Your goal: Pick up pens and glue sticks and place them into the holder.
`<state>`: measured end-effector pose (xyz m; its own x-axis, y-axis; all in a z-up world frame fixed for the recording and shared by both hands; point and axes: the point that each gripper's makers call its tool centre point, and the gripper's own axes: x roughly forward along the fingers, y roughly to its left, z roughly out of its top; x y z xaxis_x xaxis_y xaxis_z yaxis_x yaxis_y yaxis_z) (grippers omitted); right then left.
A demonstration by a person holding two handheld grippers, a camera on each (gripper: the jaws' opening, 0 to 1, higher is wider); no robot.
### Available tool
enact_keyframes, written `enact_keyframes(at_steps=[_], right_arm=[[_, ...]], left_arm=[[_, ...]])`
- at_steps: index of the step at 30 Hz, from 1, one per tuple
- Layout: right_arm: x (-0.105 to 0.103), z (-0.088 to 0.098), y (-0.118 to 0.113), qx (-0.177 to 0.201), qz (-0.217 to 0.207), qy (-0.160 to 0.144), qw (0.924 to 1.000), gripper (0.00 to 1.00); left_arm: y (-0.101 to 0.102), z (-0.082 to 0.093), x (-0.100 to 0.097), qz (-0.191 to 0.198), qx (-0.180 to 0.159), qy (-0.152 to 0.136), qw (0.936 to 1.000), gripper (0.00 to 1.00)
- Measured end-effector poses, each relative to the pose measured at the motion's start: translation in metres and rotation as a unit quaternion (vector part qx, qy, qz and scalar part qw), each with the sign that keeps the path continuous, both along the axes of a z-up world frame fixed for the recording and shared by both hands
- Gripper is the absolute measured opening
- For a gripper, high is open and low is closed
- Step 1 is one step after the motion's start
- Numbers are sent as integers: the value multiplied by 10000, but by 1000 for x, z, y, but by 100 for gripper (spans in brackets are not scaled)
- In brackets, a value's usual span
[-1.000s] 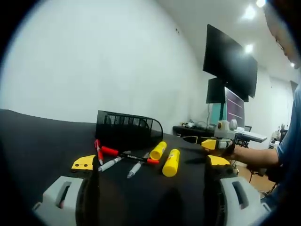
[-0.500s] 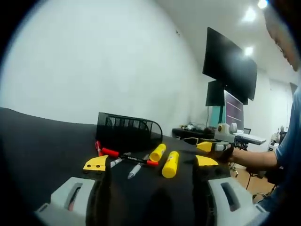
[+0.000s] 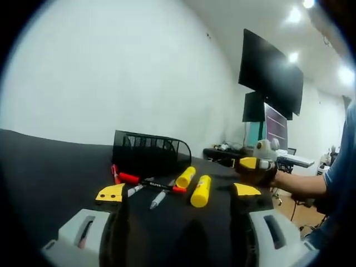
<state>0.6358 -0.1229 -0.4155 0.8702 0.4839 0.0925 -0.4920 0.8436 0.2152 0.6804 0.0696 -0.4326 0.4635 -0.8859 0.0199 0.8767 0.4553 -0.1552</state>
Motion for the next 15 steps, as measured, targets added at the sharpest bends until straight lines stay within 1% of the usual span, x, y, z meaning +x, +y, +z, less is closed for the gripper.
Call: enact_keyframes(at_steps=[2,3,4,5,7,8,9,10,11,12,13,15], right_arm=[[0,4,-1,48,-34,-57,10000,64],[0,8,-2,108,-73,-129,9998,64],[1,10,-2,127,-85,-168,9997,60],[2,12,-3,118,-133,-208,9996,57],[7,15,-4,-37,-281,-252,9993,54],[8,17,0,-55,-199,-278,9994,55],[8,19,7,15,-12,-219,9998,56],[10,21,11,93,70,-148,9998,56],[12,24,19,94,260,-96,9996,57],[14,23,26,82,405,21,9991,59],[16,23,31,74,504,115,9986,61],[23,26,39,13,578,118,9983,65]], left_arm=[[0,-1,-1,-12,48,-22,10000,67],[0,-1,-1,-11,50,-30,10000,67],[1,-1,-1,-6,64,-38,10000,67],[1,-1,0,24,77,-48,10000,66],[2,-3,1,65,119,-40,9999,62],[4,-5,4,161,208,-63,9996,62],[3,-4,3,146,182,-73,9997,62],[3,-4,2,115,156,-41,9998,62],[3,-3,2,104,133,-32,9999,62],[3,-2,2,117,111,-45,9999,63],[4,-2,3,125,96,-39,9999,62],[4,-1,2,118,69,-26,9999,62]])
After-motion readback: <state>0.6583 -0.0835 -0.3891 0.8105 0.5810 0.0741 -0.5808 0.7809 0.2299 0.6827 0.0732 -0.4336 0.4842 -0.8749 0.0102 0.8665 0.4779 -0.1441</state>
